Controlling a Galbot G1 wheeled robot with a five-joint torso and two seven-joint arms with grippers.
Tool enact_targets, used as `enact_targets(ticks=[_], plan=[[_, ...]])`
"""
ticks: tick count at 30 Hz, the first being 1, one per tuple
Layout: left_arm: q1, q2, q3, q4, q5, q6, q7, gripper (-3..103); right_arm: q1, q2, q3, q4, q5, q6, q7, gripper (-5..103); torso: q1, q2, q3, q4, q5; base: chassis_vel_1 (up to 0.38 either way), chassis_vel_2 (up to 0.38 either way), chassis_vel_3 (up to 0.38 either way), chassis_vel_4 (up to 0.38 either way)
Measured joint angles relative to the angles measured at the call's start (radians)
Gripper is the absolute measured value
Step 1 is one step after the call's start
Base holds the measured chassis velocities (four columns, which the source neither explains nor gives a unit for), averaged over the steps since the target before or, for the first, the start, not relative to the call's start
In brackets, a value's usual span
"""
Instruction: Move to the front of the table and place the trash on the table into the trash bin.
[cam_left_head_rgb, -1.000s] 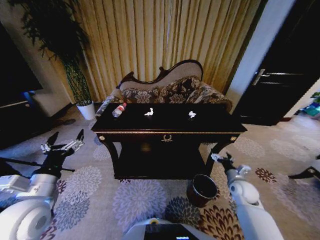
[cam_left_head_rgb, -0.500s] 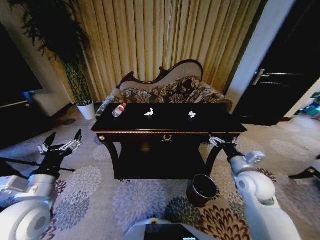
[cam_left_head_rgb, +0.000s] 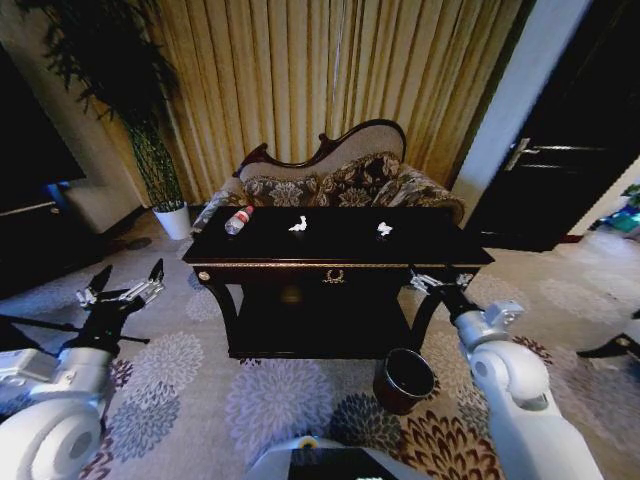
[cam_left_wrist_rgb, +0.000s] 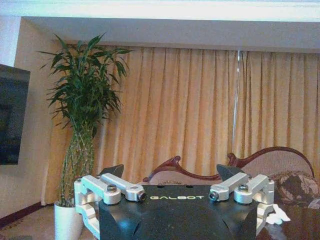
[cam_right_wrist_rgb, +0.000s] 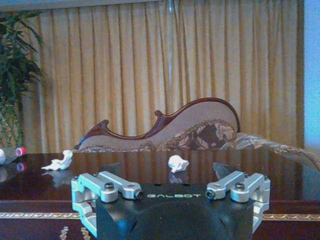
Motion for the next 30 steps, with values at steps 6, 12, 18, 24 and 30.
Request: enact_targets(ticks=[6,12,18,24,30], plan=[[0.0,-0.001,0.003,0.0,0.0,0.001,0.001,100,0.005,0.0,-0.003,-0.002,-0.001,0.002,-0.004,100,0.0,0.0,0.0,0.0,0.0,-0.011,0.017,0.015,-0.014],[0.0,-0.004,0.006,0.0,0.001,0.003,0.001,100,0.004,-0.001,-0.005,-0.004,-0.001,0.004,-0.004,100,0.0,0.0,0.0,0.0,0.0,-0.075,0.076,0.076,-0.074],[-0.001,-0.004,0.005,0.0,0.002,0.035,-0.013,100,0.005,-0.002,-0.005,-0.005,-0.001,0.005,-0.004,100,0.0,0.0,0.0,0.0,-0.0001,-0.097,0.108,0.088,-0.106],[-0.006,0.002,0.002,0.0,0.016,0.128,-0.086,100,0.005,-0.002,-0.002,-0.012,-0.001,0.015,-0.004,100,0.0,0.0,0.0,0.0001,-0.0002,-0.104,0.1,0.104,-0.11],[-0.004,0.004,-0.002,0.0,0.072,0.149,-0.092,100,-0.002,-0.002,0.006,-0.024,-0.001,0.035,-0.003,100,0.0,0.0,0.0,0.0,0.0,-0.101,0.088,0.093,-0.09]])
